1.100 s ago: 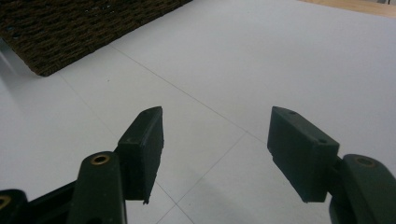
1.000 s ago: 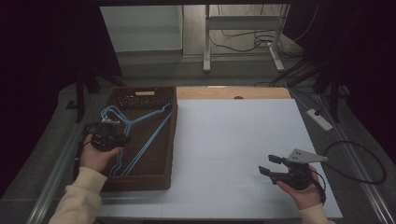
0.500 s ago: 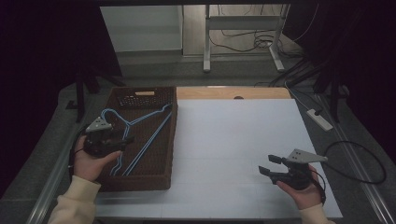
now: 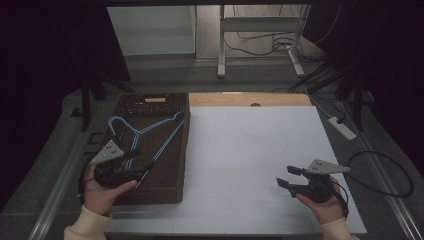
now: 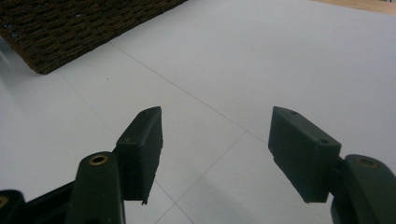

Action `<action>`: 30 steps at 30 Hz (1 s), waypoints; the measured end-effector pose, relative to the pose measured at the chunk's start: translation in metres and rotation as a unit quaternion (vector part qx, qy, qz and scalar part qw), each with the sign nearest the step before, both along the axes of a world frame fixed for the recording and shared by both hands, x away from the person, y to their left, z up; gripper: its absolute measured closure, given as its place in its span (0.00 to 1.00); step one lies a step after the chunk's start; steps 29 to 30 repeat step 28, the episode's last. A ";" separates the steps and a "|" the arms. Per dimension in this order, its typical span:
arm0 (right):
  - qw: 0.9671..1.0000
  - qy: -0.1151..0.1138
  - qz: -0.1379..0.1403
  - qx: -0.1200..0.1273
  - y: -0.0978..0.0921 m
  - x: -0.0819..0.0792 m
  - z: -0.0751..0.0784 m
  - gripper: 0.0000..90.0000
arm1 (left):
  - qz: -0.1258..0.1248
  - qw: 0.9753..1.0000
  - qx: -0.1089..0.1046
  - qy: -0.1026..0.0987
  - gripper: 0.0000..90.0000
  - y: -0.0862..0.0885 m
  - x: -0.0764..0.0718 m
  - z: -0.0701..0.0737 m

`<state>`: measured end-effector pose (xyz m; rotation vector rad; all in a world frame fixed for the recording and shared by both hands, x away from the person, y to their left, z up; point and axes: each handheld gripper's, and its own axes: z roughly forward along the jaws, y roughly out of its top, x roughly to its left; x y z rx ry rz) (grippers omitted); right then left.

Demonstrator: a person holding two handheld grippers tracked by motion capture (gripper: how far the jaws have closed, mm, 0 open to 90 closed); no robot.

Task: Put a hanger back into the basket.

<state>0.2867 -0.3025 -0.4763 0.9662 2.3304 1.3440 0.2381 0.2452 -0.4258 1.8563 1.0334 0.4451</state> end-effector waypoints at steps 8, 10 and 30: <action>1.000 0.001 0.000 -0.003 -0.001 0.000 0.000 0.40 | -0.014 1.000 -0.012 -0.003 0.37 -0.009 -0.016 -0.013; 1.000 0.001 0.000 -0.005 -0.001 0.000 0.000 0.40 | -0.020 1.000 -0.012 -0.006 0.37 -0.012 -0.021 -0.016; 1.000 -0.001 -0.001 -0.005 -0.002 0.000 0.000 0.40 | -0.025 1.000 -0.002 -0.010 0.36 -0.018 -0.026 -0.021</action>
